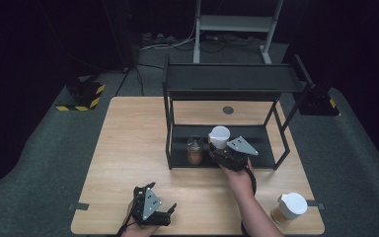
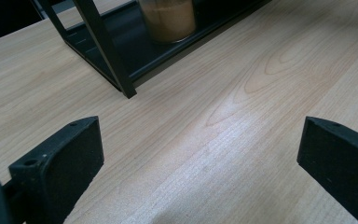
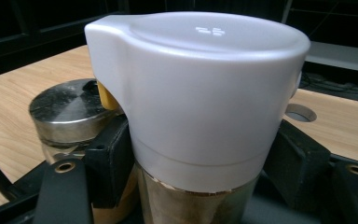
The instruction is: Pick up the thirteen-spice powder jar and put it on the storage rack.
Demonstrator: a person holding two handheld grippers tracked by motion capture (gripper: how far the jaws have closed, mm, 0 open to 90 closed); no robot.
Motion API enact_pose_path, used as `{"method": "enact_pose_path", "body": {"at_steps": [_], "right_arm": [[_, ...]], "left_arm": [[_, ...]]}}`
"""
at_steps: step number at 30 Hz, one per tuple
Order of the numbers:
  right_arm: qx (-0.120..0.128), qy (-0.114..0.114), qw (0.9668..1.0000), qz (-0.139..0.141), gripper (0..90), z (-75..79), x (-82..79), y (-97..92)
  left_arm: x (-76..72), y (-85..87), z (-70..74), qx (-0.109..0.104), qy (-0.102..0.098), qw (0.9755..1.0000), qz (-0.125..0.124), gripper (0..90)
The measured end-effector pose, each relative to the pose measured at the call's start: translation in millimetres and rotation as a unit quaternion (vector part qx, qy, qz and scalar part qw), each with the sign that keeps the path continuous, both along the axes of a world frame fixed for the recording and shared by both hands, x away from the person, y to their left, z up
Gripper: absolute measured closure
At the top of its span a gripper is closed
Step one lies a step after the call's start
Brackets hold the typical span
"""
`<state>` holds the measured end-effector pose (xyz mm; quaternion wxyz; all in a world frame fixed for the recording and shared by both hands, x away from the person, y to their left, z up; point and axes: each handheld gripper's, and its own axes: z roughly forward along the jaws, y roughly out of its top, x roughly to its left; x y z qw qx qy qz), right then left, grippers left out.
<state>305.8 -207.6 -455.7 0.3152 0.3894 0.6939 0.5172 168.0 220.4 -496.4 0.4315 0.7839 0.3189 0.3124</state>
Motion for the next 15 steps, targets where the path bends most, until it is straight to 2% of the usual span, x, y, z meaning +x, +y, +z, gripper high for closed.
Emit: {"method": "enact_pose_path", "body": {"at_steps": [15], "right_arm": [[-0.006, 0.010, 0.9999, -0.007, 30.5, -7.2, 8.3, 3.6]], "left_arm": [[0.1, 1.3, -0.4, -0.005, 0.001, 1.0000, 0.001, 0.6]]}}
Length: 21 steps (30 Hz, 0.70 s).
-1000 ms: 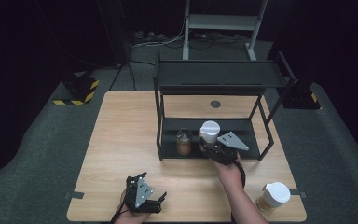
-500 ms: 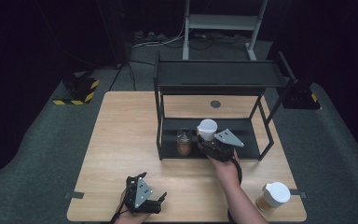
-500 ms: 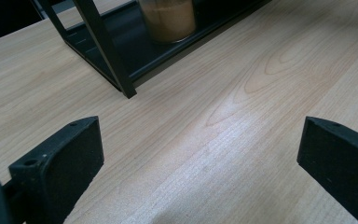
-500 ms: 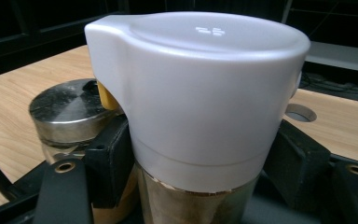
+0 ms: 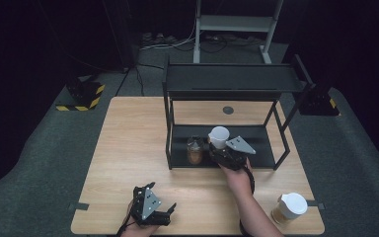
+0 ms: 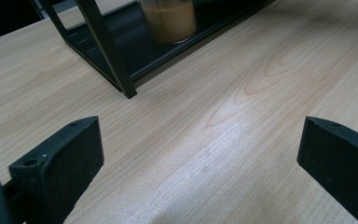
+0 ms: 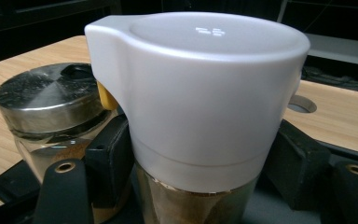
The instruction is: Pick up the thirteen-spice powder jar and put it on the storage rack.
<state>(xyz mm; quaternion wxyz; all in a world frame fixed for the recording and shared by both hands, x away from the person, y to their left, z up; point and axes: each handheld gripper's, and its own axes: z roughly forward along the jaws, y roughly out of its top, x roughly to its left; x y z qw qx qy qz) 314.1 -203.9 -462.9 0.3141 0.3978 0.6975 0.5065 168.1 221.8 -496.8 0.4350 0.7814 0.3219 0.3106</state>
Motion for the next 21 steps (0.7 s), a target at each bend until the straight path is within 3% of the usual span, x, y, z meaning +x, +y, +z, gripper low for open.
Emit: {"method": "enact_pose_path", "body": {"at_steps": [21], "right_arm": [[0.003, 0.009, 0.9999, -0.006, 30.5, -8.1, 4.0, -0.7]], "left_arm": [[-0.4, 0.0, -0.3, 0.001, -0.002, 1.0000, -0.001, 0.6]]}}
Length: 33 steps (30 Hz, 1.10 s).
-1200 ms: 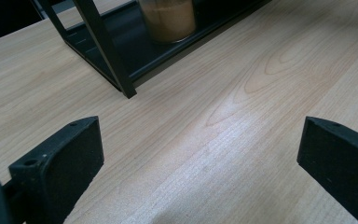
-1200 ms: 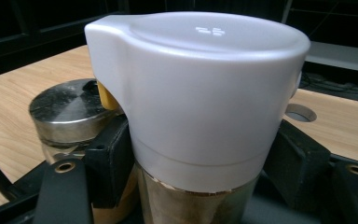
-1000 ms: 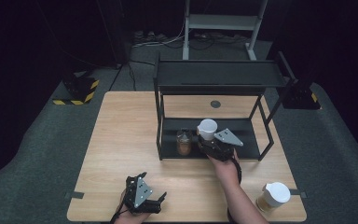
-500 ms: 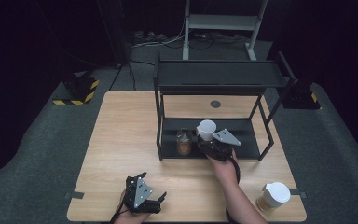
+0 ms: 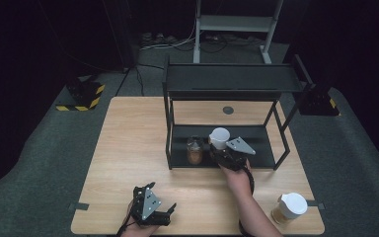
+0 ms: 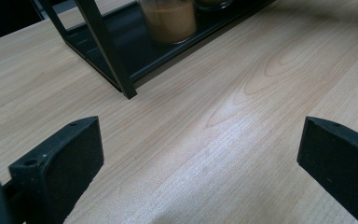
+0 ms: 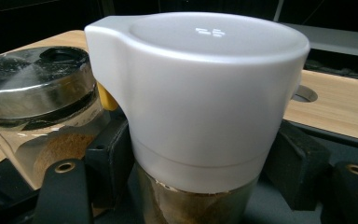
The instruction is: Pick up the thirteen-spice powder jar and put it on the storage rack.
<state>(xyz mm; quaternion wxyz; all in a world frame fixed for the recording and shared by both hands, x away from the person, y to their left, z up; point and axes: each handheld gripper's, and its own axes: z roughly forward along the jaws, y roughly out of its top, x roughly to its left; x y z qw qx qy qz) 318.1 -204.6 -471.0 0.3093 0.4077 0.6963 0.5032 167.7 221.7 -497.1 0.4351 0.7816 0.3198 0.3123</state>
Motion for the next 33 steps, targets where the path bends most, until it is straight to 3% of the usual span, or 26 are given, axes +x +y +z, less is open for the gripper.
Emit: {"method": "enact_pose_path", "body": {"at_steps": [28, 33], "right_arm": [[0.004, -0.006, 1.0000, 0.001, 29.7, -6.6, -2.0, -0.7], [0.009, 0.001, 1.0000, -0.003, 21.7, -6.4, -1.9, -0.5]], "left_arm": [[0.5, 0.3, 0.2, 0.000, 0.001, 1.0000, -0.001, 0.6], [0.6, 0.5, 0.2, -0.001, 0.002, 1.0000, -0.001, 0.6]]}}
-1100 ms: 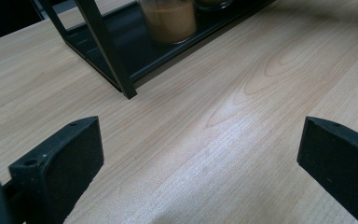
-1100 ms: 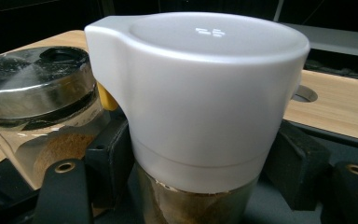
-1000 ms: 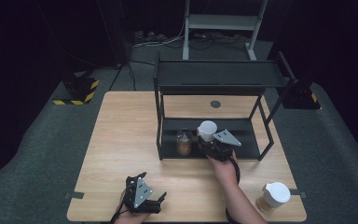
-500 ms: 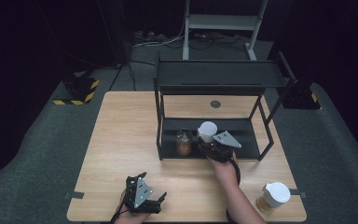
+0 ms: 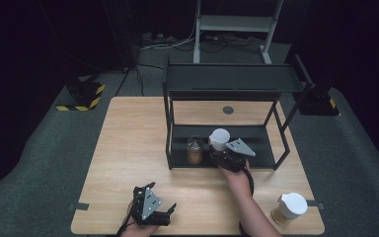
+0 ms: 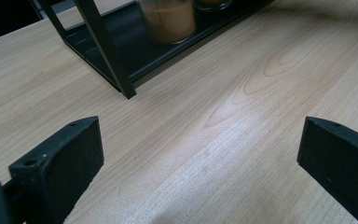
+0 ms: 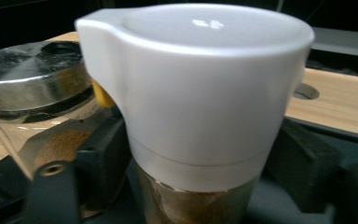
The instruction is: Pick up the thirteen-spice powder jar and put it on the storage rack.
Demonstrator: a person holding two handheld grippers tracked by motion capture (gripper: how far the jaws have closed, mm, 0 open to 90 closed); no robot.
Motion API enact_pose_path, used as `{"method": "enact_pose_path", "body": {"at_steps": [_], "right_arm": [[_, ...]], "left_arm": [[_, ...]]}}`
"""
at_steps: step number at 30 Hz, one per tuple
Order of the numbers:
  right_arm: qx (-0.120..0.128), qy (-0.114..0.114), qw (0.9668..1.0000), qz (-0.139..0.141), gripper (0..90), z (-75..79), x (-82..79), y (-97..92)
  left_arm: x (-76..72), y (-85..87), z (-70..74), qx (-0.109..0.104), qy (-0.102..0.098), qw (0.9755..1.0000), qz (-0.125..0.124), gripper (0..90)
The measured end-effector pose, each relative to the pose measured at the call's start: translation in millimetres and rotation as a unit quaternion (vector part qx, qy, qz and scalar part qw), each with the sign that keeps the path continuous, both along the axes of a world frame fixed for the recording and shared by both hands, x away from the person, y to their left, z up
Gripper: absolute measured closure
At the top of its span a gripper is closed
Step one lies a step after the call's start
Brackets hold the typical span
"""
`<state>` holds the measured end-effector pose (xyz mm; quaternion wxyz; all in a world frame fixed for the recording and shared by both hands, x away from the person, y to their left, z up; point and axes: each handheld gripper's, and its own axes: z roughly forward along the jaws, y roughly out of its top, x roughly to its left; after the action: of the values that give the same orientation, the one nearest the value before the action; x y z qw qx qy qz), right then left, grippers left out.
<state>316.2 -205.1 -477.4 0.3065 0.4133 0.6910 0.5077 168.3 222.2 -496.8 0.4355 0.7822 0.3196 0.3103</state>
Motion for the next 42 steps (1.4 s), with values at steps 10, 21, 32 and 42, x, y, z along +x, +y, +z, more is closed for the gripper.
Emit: {"method": "enact_pose_path", "body": {"at_steps": [10, 21, 32, 42], "right_arm": [[0.009, 0.009, 0.9999, -0.002, 16.1, 1.5, 0.3, -3.4], [0.012, 0.007, 0.9999, 0.002, 0.9, 5.4, -5.3, -4.3], [0.012, -0.003, 0.9999, 0.008, 0.0, 11.6, -18.9, -7.1], [0.014, -0.009, 0.9998, 0.013, 0.0, 17.5, -37.0, -11.2]], "left_arm": [[0.0, 0.1, 0.0, 0.000, 0.000, 1.0000, -0.001, 0.6], [0.4, 0.6, 0.1, -0.001, 0.001, 1.0000, -0.002, 0.6], [0.6, -0.1, 0.4, 0.003, 0.001, 1.0000, -0.004, 0.6], [0.0, -0.5, 0.2, 0.004, -0.001, 1.0000, -0.004, 0.6]]}}
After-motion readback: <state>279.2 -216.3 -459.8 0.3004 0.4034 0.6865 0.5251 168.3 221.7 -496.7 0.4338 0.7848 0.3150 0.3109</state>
